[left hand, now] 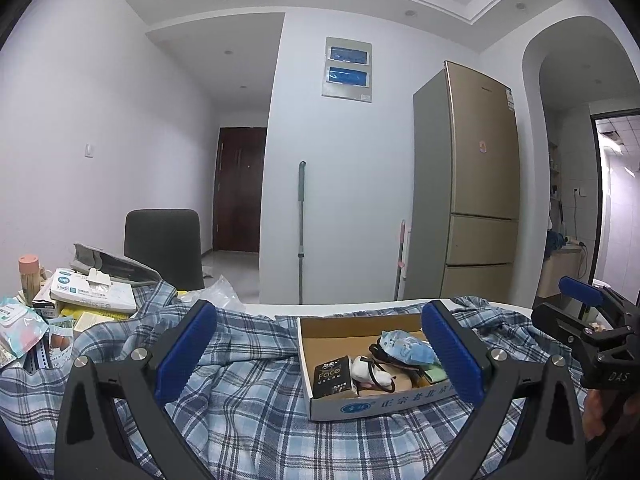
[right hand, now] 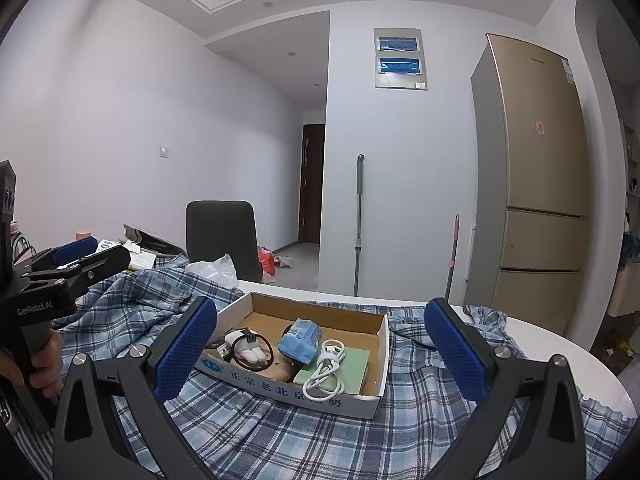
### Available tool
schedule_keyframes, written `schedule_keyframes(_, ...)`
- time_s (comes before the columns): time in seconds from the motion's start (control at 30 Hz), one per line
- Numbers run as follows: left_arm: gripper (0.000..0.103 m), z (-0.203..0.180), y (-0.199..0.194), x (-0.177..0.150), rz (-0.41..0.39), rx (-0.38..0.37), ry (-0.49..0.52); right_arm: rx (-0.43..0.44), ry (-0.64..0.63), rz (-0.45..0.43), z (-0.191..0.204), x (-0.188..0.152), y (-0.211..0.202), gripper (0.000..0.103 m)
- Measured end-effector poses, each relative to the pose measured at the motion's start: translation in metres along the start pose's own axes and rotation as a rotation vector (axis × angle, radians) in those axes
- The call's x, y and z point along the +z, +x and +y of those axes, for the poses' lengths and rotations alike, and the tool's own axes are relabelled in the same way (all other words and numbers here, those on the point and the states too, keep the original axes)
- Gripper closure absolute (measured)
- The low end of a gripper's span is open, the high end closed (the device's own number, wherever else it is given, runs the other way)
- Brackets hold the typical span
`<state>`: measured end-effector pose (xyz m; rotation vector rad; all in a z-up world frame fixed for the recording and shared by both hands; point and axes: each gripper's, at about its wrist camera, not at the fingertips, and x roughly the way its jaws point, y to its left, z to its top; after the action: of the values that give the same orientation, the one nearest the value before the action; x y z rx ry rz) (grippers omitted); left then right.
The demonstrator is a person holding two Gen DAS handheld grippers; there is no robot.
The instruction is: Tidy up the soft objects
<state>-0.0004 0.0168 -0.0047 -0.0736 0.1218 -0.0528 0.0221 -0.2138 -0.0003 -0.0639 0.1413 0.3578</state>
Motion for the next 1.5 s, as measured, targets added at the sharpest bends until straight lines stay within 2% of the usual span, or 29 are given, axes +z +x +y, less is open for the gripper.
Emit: schedule_keyframes(1.5, 0.000, -0.0017, -0.0010, 0.0003, -0.006, -0.010, 0.002, 0.000, -0.001, -0.004, -0.0019, -0.0005, -0.0001, 0.000)
